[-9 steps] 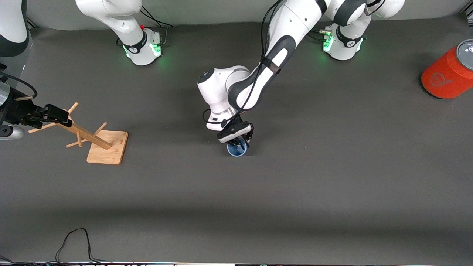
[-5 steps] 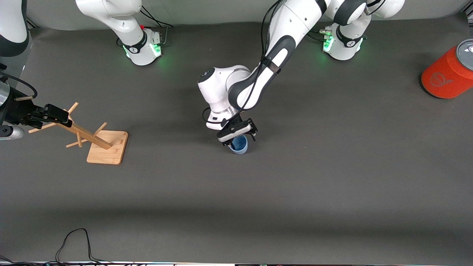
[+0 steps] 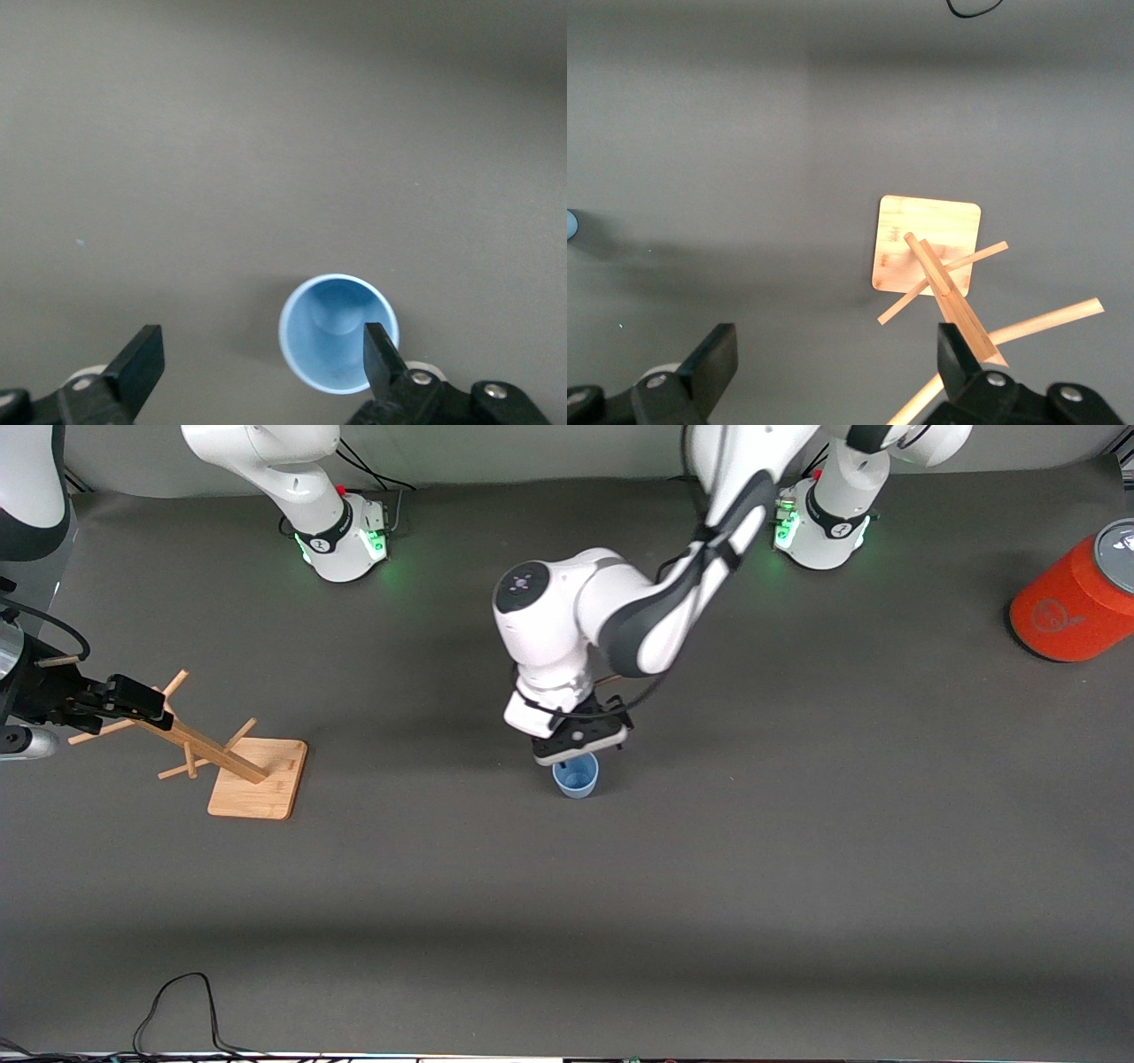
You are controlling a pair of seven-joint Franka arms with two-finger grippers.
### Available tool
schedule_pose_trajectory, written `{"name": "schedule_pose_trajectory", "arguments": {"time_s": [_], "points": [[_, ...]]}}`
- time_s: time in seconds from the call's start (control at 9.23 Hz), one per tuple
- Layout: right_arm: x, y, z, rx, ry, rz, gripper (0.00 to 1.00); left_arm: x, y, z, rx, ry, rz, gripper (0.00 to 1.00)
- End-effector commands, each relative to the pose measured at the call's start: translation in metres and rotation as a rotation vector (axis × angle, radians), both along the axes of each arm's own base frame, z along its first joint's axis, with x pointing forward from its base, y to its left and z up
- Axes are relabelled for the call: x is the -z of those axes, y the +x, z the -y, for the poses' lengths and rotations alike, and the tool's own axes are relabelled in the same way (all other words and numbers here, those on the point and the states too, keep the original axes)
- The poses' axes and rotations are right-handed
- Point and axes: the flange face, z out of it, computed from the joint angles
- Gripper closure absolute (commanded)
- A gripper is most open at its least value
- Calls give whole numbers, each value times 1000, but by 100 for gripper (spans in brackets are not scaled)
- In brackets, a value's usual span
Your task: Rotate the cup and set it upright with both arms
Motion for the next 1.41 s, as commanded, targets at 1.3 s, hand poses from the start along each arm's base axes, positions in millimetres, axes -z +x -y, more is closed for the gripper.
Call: {"name": "schedule_pose_trajectory", "arguments": {"time_s": [1.3], "points": [[-5,-1,0,-11,-2,10,0,-207,45,-481,279,-124,-256,0]]}}
